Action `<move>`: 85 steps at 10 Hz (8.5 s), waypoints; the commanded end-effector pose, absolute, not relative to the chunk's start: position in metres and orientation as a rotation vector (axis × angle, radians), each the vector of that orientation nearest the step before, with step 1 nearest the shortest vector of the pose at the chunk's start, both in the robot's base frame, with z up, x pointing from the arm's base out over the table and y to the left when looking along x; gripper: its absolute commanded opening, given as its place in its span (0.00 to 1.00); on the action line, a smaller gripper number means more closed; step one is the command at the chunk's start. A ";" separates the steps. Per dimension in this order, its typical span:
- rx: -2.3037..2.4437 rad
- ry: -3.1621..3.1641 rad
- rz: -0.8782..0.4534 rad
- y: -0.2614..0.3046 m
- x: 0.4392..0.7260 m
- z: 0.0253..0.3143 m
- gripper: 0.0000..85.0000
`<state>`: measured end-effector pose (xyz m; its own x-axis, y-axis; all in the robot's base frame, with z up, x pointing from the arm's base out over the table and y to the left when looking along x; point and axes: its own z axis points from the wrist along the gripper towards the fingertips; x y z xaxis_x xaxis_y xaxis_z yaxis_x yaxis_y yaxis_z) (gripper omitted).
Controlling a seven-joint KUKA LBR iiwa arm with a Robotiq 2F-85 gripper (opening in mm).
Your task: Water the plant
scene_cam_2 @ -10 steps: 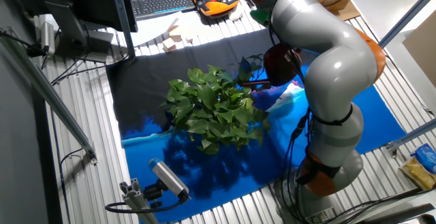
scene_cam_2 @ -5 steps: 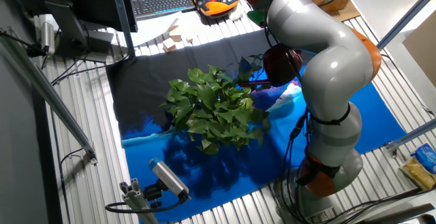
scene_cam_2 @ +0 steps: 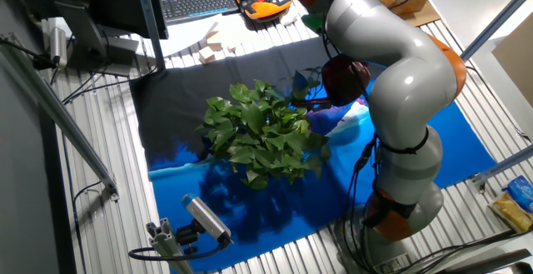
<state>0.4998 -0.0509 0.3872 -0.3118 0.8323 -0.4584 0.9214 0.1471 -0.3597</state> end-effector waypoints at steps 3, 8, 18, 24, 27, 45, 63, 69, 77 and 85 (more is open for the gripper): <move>1.754 2.229 -0.929 -0.051 0.499 0.387 0.00; 1.773 2.186 -0.993 -0.049 0.498 0.389 0.00; 1.784 2.154 -1.041 -0.047 0.497 0.390 0.00; 1.645 2.327 -0.794 -0.048 0.497 0.389 0.00; 1.503 2.482 -0.557 -0.052 0.497 0.387 0.00; 1.094 2.860 -0.069 -0.118 0.541 0.277 0.00; 1.014 2.893 -0.078 -0.137 0.527 0.164 0.00; 1.013 2.938 -0.064 -0.136 0.525 0.159 0.00; 1.052 2.947 -0.063 -0.134 0.524 0.154 0.40; 1.068 2.959 -0.036 -0.138 0.528 0.173 0.60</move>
<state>0.5282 -0.1380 0.1736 -0.7699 0.6381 -0.0038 0.6380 0.7696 -0.0244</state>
